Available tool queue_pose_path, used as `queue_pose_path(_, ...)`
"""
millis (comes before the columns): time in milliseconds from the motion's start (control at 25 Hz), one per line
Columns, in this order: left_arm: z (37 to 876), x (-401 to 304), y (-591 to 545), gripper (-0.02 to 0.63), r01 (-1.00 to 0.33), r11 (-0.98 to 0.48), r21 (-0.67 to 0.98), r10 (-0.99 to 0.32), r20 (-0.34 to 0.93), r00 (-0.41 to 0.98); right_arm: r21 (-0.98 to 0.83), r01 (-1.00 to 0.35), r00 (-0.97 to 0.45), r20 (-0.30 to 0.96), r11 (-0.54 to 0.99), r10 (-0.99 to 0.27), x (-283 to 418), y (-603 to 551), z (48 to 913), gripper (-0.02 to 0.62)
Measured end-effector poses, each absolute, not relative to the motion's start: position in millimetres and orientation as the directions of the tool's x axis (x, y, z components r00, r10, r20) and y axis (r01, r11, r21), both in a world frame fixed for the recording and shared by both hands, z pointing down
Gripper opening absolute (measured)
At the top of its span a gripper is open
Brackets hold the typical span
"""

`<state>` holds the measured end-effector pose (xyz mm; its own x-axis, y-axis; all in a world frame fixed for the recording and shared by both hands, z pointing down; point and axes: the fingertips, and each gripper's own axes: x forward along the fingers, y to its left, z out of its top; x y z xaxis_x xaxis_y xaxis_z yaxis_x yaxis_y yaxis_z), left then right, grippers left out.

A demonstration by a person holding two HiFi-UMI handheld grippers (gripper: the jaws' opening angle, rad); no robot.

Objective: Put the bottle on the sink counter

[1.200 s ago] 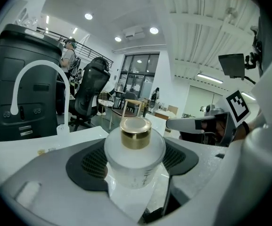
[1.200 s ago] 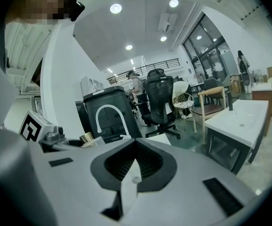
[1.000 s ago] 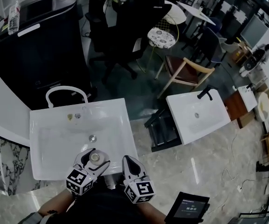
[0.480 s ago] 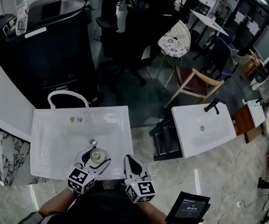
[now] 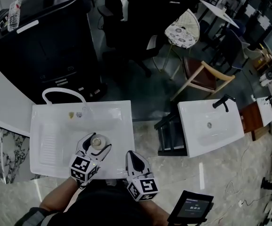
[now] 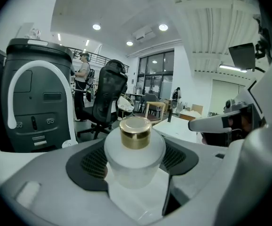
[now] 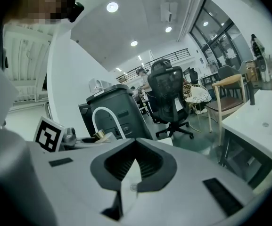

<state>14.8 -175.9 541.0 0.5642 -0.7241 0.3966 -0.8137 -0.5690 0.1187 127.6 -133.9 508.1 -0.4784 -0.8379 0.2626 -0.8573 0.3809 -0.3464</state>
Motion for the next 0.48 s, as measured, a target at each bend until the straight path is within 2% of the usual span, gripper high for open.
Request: queue_pose_path(480,580,15,-262,0.337,-0.840,-0.539,0.070,-0.756,0.400,0.518,-0.376,-0.867,-0.455,0.328,0.328,-0.828,139,-149,542,-0.005)
